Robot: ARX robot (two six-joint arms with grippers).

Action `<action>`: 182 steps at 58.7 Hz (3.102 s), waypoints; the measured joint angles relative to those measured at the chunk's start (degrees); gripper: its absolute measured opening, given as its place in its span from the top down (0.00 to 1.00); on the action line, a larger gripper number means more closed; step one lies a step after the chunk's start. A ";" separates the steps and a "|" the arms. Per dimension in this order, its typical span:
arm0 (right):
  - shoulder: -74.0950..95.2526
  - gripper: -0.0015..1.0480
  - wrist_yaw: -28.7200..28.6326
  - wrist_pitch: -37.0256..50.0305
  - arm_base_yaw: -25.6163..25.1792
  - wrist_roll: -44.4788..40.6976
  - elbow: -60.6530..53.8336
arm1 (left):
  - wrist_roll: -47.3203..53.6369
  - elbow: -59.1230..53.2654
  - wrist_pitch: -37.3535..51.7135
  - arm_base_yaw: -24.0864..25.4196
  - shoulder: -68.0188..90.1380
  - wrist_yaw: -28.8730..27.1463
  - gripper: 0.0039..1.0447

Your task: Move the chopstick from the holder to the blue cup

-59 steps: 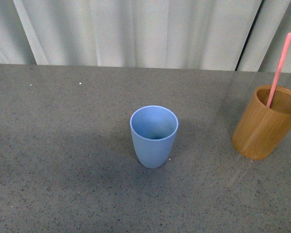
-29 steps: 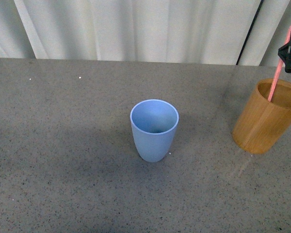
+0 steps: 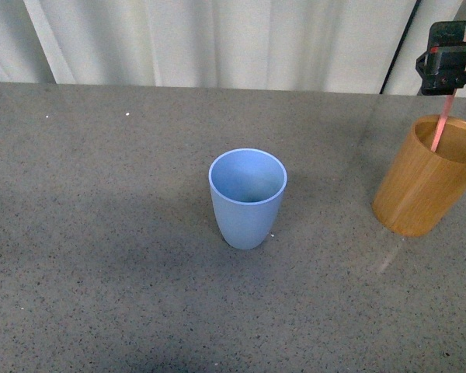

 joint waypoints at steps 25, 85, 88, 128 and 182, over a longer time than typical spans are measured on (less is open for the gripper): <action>1.38 0.47 0.24 1.33 0.76 0.26 1.29 | 0.00 0.00 0.00 0.00 0.00 0.00 0.06; -9.33 0.98 3.93 3.48 6.71 -5.97 1.49 | 0.00 0.00 0.00 0.00 0.00 0.00 0.06; -10.29 0.98 4.26 3.50 7.37 -6.27 2.29 | 0.00 0.00 0.00 0.00 0.00 0.00 0.06; -22.18 0.98 -0.24 -4.79 20.06 8.59 8.52 | 0.00 0.00 0.00 0.00 0.00 0.00 0.06; -9.97 0.98 -5.05 0.66 21.99 11.13 5.90 | 0.00 0.00 0.00 0.00 0.00 0.02 0.06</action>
